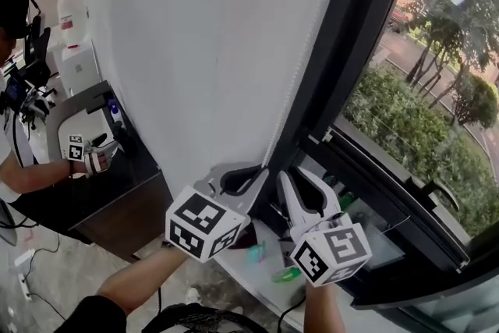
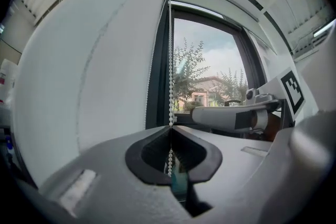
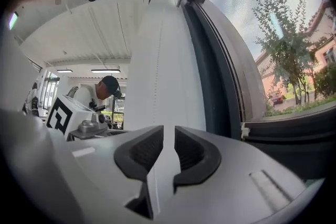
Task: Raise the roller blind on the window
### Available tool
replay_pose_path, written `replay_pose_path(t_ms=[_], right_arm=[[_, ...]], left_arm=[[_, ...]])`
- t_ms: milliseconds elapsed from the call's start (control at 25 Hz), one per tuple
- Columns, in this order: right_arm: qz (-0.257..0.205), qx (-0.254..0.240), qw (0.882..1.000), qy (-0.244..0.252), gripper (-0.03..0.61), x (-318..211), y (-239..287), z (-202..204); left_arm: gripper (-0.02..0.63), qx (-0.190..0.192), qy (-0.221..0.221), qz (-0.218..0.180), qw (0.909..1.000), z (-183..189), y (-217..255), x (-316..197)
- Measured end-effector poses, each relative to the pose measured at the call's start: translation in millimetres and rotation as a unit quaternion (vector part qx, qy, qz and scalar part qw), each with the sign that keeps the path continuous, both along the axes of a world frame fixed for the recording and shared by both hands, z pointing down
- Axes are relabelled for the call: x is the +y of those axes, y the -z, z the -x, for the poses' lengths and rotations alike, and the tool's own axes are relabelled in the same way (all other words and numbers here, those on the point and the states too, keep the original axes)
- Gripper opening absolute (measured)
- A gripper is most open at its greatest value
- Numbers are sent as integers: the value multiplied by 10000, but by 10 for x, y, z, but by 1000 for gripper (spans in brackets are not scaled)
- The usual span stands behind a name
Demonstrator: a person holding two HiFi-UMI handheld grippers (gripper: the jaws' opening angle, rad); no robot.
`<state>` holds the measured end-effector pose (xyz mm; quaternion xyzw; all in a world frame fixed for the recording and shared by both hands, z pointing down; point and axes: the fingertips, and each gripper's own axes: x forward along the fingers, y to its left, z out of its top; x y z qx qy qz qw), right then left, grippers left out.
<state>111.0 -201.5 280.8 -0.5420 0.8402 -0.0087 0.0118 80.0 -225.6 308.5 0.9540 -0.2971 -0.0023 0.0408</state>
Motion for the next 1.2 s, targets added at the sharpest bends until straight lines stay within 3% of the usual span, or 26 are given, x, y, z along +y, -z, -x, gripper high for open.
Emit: replay_pose_path(t_ms=[400,600,760,1200], right_arm=[[298,32,9990,-332,48,89,-364,116],[305,57,9986,-439,6,135,-431,183],[399,158,9981,-447,6,159,-523,271],[472,256,9971,-543,6,180,-579,320]], left_arm=[[43,149,826,-177,9963,309,17,164],[43,-58,1032,-115,9946,377,-136,257],[2,-173,1087,1,9939,393,-265,324],[2,-251,1039,41,9943,337,-303,352]])
